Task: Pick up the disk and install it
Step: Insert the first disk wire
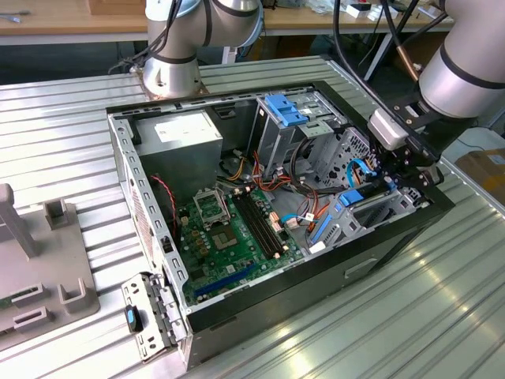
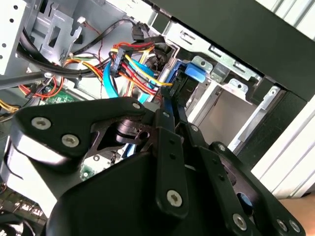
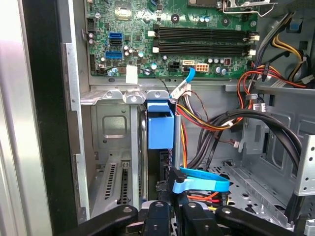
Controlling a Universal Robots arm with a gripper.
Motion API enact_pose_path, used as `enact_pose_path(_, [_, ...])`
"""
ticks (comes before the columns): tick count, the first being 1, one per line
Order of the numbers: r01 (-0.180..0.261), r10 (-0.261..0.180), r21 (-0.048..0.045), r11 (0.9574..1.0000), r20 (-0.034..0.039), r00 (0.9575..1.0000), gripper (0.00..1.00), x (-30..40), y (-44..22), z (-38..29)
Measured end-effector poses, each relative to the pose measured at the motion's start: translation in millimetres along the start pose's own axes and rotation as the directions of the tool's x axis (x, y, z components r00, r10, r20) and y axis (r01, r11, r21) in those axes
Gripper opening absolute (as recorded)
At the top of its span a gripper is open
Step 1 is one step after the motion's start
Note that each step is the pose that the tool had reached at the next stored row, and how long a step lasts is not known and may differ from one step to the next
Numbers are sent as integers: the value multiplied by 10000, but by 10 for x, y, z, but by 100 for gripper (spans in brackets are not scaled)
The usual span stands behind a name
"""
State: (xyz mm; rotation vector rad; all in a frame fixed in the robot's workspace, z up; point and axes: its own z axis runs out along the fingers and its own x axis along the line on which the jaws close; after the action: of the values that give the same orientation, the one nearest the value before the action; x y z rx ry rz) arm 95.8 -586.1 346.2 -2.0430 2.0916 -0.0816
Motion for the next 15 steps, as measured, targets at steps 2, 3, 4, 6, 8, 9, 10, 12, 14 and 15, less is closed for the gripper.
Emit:
enact_pose_path(2, [1, -1, 0, 10000, -3, 10000, 16, 3, 1, 2])
enact_pose_path(3, [0, 0, 0, 10000, -4, 10000, 16, 6, 2, 8])
enact_pose_path(4, [0, 0, 0, 10000, -5, 10000, 16, 7, 2, 10])
enact_pose_path(6, [-2, 2, 0, 10000, -6, 10000, 16, 9, 10, 26])
enact_pose_path(8, [-37, 37, 5, 10000, -20, 10000, 16, 19, 17, 53])
enact_pose_path(9, [-37, 37, 5, 10000, -22, 10000, 16, 22, 21, 73])
enact_pose_path(10, [-37, 37, 5, 10000, -23, 10000, 16, 23, 21, 75])
enact_pose_path(12, [-37, 37, 5, 10000, -23, 10000, 16, 24, 23, 80])
enact_pose_path(14, [-37, 37, 5, 10000, -24, 10000, 16, 24, 23, 81])
enact_pose_path(15, [-37, 37, 5, 10000, -23, 10000, 16, 24, 23, 82])
